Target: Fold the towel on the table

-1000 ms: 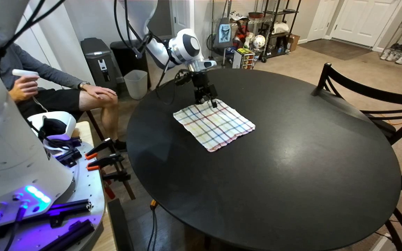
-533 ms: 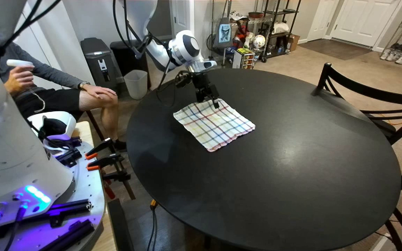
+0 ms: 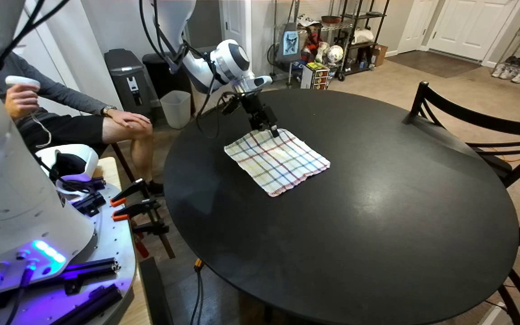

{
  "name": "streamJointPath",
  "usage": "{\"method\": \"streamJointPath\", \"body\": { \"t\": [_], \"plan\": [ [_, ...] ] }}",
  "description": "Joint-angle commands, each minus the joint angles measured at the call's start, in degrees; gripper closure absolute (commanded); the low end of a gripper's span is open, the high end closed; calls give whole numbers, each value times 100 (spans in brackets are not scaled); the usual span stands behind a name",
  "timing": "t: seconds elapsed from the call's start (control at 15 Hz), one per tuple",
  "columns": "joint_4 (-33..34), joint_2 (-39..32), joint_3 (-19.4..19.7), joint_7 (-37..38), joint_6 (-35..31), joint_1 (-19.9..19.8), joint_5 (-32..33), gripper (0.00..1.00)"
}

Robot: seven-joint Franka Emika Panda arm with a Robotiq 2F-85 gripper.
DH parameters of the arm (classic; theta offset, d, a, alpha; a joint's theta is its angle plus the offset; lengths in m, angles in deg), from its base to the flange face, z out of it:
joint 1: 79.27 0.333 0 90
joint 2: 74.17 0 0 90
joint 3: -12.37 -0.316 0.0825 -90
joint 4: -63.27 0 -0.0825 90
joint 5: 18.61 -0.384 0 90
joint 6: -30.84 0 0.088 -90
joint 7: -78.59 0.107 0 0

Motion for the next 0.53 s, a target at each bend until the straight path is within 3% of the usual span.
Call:
{"method": "streamJointPath", "body": {
  "t": [0.0,0.13,0.47],
  "plan": [
    [-406,316,-166,460,123,-106,437,25],
    [-421,329,-265,528,187,-163,533,33],
    [-429,360,-458,660,376,-210,682,66]
  ]
}}
